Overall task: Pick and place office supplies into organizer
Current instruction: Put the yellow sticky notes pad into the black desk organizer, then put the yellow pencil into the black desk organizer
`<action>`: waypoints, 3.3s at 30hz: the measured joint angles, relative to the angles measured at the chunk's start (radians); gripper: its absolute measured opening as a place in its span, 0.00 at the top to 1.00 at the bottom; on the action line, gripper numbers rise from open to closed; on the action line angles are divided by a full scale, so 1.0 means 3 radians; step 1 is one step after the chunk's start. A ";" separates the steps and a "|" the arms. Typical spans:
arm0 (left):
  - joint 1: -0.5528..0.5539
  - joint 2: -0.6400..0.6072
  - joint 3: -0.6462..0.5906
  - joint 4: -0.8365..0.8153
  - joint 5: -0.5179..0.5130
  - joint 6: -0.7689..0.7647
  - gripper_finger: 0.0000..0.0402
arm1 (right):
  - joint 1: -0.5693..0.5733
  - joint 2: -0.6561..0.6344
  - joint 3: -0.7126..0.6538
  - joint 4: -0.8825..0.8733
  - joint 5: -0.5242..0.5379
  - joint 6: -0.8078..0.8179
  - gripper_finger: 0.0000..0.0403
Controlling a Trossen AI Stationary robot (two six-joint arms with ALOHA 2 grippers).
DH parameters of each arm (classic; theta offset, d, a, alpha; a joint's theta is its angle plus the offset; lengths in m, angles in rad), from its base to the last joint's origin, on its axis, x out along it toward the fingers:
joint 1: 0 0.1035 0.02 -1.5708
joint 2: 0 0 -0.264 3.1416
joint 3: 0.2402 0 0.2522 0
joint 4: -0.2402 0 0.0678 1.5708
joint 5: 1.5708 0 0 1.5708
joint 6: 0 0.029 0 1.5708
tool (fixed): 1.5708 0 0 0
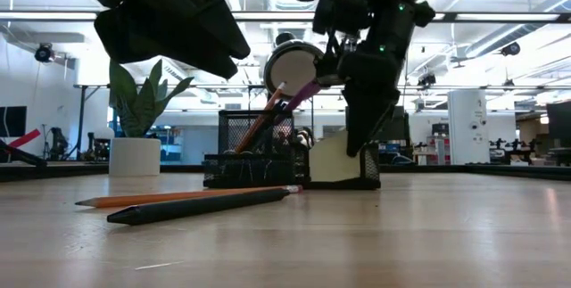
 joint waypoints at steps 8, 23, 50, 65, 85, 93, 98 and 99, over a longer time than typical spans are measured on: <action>0.0000 0.0000 0.0000 -0.0022 0.0001 0.0001 0.74 | 0.0138 -0.0102 0.0101 -0.0102 0.0415 -0.0499 0.53; 0.0065 0.0045 -0.0049 -0.0807 0.0202 -0.0373 0.74 | 0.0754 -0.0509 0.0107 -0.0710 0.0975 -0.2110 0.50; -0.0325 -0.0045 -0.0252 -0.1192 0.0721 -0.1493 0.92 | 0.0997 -0.0175 0.0066 0.0038 0.0460 -0.2622 0.67; -0.0456 -0.0045 -0.0440 -0.0772 0.0390 -0.1663 0.99 | 0.0856 0.0624 0.0927 -0.0007 0.0411 -0.3002 0.64; -0.0450 -0.0076 -0.0760 -0.0319 0.0286 -0.1837 1.00 | 0.0558 0.0661 0.0930 -0.0067 -0.0114 -0.2639 0.97; -0.0445 -0.0076 -0.0759 -0.0332 0.0160 -0.1888 1.00 | 0.0558 0.0661 0.0879 -0.0164 -0.0142 -0.2922 0.98; -0.0445 -0.0076 -0.0760 -0.0324 0.0153 -0.1441 1.00 | 0.0560 0.0661 0.0875 -0.0155 -0.0150 -0.3016 0.98; -0.0439 -0.0076 -0.0764 -0.0326 0.0153 -0.1361 1.00 | 0.0560 0.0661 0.0875 -0.0154 -0.0150 -0.3022 0.98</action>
